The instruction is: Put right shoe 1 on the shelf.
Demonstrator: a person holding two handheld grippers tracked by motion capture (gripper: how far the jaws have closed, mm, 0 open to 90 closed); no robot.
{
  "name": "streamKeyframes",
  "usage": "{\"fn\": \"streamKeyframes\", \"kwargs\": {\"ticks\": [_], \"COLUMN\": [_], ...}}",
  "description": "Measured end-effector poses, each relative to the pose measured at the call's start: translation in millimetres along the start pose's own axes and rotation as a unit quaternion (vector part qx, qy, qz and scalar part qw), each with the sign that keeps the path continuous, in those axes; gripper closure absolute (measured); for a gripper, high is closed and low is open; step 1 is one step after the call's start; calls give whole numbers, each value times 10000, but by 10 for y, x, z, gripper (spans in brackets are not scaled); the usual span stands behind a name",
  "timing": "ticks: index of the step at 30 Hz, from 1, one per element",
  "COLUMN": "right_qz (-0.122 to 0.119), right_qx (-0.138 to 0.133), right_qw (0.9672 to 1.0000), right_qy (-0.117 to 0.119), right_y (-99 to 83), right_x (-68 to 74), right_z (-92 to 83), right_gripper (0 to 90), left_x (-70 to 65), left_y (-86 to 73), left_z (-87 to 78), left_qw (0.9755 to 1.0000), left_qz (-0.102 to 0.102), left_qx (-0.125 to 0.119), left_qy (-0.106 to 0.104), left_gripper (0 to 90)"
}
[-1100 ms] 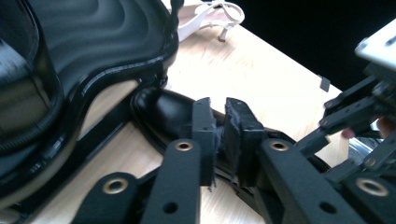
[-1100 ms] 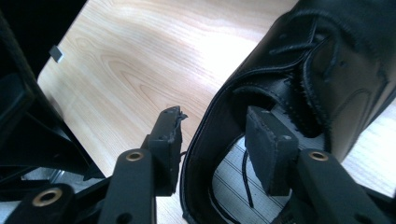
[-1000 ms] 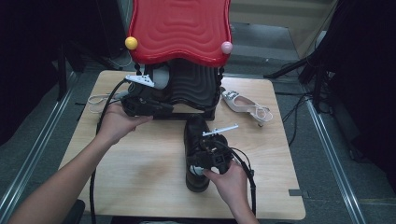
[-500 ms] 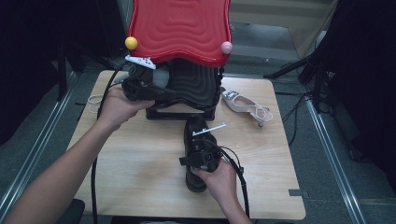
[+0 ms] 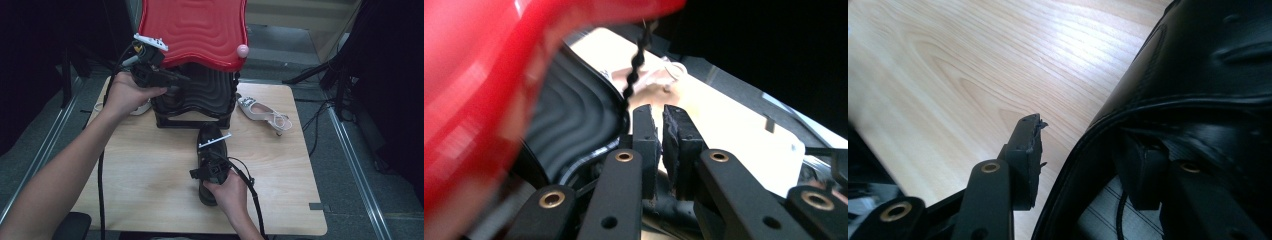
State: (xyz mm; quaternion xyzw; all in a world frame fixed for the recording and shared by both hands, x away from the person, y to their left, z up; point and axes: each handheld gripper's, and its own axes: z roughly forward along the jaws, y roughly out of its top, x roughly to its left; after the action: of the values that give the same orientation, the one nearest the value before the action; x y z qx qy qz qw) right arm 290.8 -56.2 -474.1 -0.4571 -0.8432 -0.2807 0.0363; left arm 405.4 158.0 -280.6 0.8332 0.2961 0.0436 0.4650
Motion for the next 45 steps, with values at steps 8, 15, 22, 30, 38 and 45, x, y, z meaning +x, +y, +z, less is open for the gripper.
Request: {"fn": "streamKeyframes", "kwargs": {"ticks": [8, 15, 22, 30, 38, 45], "right_qz": [-19, 79, 131, 210, 370, 431], "right_qx": [-44, -2, 13, 6, -36, -98], "right_qw": [9996, 9994, 9992, 9992, 9990, 9988], "right_qy": [-287, -342, -389, -336, -261, -191], "right_y": [-35, -34, -34, -35, -82, -70], "right_x": [41, 45, 40, 20, -95, -156], "right_z": [80, 98, 103, 94, 5, -97], "right_gripper": [591, 604, 642, 670, 819, 871], "left_x": [26, 102, 199, 235, 292, 300], "left_y": [342, 504, 566, 636, 654, 643], "left_z": [-154, -140, -57, -16, 4, 36], "left_qw": [9997, 9990, 9981, 9969, 9959, 9956], "left_qz": [34, 15, -136, -150, -181, -191], "left_qx": [-101, -122, -129, -68, -28, -72], "left_qy": [229, 427, 584, 770, 886, 913], "left_gripper": [846, 845, 849, 857, 865, 888]}}
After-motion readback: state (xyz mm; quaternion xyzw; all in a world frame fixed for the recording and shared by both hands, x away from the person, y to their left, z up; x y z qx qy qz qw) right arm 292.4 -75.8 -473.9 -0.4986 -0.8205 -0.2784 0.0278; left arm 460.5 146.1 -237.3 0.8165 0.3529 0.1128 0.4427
